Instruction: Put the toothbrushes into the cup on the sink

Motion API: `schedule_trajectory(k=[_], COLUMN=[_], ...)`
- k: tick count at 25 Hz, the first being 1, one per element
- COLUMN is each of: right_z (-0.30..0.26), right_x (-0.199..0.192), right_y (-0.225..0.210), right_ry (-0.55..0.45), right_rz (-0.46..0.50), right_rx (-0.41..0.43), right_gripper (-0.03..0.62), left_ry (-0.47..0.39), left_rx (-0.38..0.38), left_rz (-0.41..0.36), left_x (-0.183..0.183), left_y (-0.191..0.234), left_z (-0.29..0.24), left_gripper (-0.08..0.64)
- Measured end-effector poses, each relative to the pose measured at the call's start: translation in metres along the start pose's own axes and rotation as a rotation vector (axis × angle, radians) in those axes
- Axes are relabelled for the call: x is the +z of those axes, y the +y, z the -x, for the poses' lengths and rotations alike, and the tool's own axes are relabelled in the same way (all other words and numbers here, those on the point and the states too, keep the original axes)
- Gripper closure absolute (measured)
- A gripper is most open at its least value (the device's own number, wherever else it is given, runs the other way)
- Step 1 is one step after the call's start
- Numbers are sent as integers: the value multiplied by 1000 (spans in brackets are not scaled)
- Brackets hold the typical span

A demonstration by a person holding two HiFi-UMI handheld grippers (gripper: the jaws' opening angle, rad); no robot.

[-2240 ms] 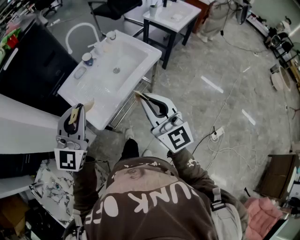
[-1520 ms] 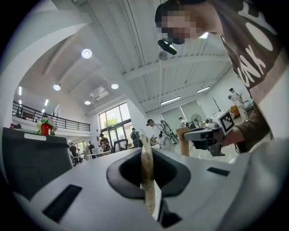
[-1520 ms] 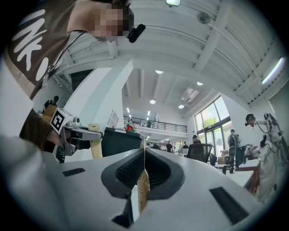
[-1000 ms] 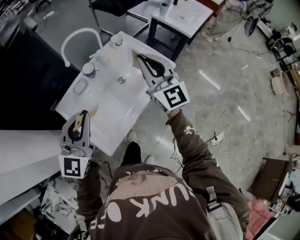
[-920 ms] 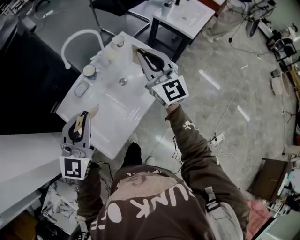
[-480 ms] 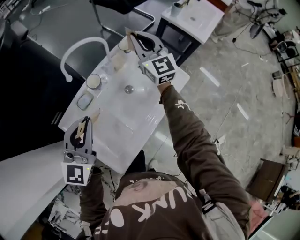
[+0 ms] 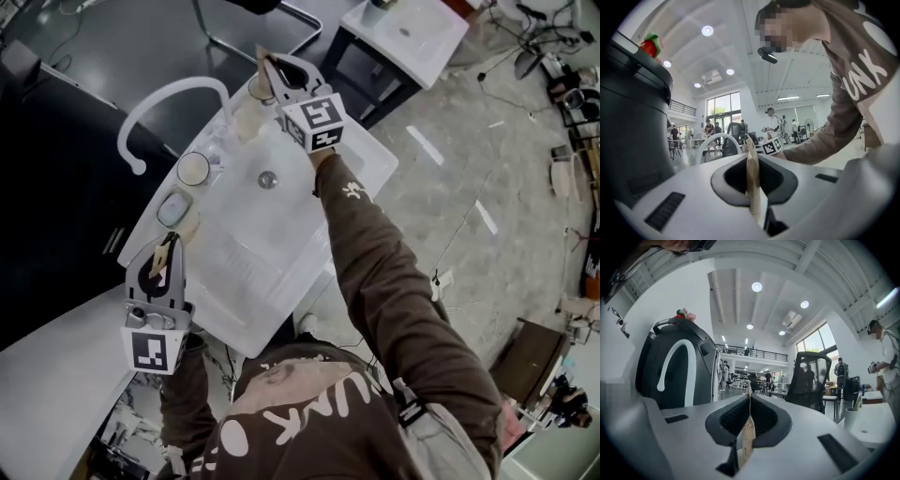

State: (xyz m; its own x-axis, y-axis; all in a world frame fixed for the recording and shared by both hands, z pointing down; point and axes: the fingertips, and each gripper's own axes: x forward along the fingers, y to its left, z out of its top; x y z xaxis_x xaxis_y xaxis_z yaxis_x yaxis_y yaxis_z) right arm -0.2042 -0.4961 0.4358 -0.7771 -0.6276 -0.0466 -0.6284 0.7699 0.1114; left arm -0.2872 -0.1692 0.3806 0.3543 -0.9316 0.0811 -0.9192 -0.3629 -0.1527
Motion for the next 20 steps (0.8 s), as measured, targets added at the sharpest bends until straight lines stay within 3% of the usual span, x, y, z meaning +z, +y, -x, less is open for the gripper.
schedule_trajectory(k=[12,20], right_z=[-11,8], right_x=[-56,-18], right_y=[0,4], right_ry=[90,7], right_rz=[11,39], right_rx=[-23,35], right_gripper=[564,454], left_ry=[28,3], left_rx=[-1,12], left_rz=[-4,-63], left_x=[-17,-26], left_y=[15,50], left_z=[-17,-57], left_gripper=[543,545])
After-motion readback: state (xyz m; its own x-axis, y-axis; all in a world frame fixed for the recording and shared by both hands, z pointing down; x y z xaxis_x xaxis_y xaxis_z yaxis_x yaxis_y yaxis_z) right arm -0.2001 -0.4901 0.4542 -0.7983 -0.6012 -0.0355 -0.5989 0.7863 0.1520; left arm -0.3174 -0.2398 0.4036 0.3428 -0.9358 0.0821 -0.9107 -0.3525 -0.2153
